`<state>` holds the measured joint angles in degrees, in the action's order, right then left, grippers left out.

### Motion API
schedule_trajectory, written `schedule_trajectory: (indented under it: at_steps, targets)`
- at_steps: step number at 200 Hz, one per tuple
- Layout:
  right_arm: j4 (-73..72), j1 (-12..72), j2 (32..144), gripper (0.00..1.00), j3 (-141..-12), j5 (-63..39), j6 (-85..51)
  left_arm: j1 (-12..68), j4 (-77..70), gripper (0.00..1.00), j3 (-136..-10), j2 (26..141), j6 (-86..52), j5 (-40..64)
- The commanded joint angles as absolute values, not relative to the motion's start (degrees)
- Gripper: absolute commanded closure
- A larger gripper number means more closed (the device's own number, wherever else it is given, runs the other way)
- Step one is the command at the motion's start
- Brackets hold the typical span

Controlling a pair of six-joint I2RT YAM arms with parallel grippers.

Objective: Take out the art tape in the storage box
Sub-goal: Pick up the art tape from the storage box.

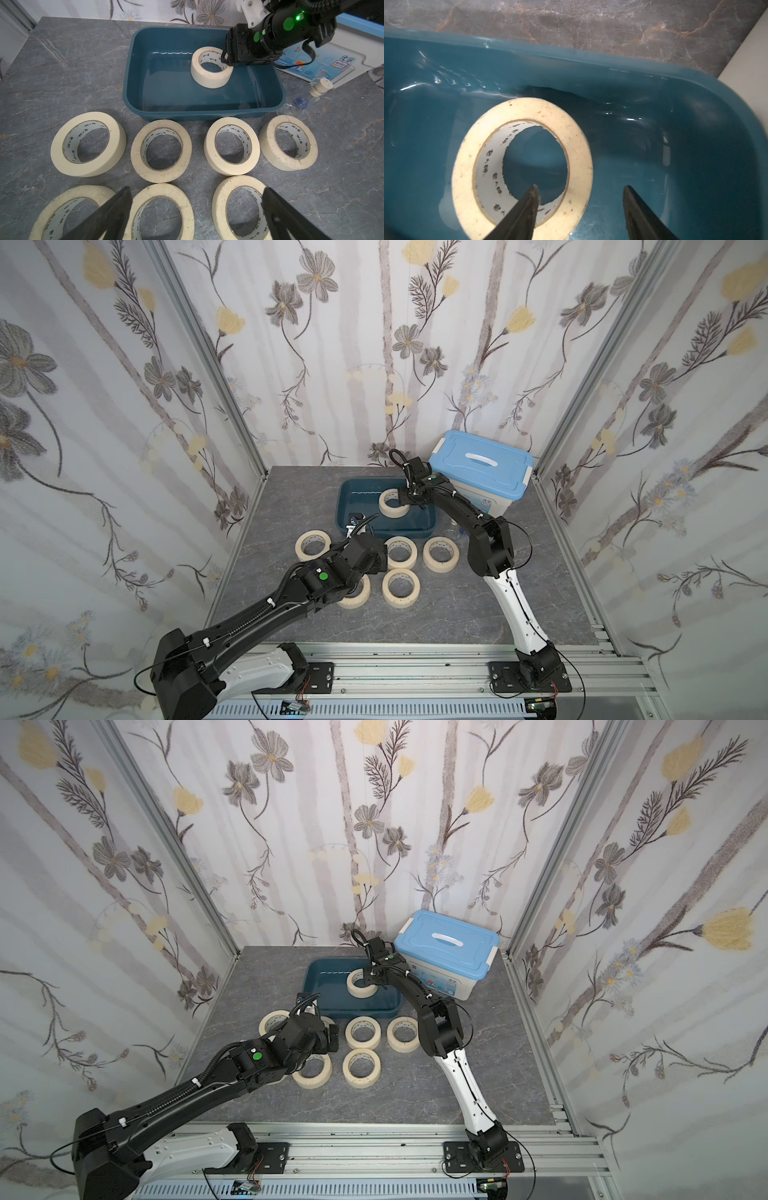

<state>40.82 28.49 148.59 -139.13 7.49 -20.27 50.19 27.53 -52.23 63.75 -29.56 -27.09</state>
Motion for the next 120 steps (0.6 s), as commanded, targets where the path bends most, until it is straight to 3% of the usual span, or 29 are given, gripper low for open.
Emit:
schedule_trajectory:
  at_steps: [1, 120]
  targets:
    - [41.40, 28.56, 149.72, 0.38, -140.14, 8.46, -19.90, 50.15, 27.53, 0.00, -51.96, 63.46, -29.98, -28.56]
    - [43.07, 29.12, 150.69, 0.68, -141.13, 5.54, -19.46, 50.14, 28.32, 0.00, -51.68, 62.94, -30.10, -29.81]
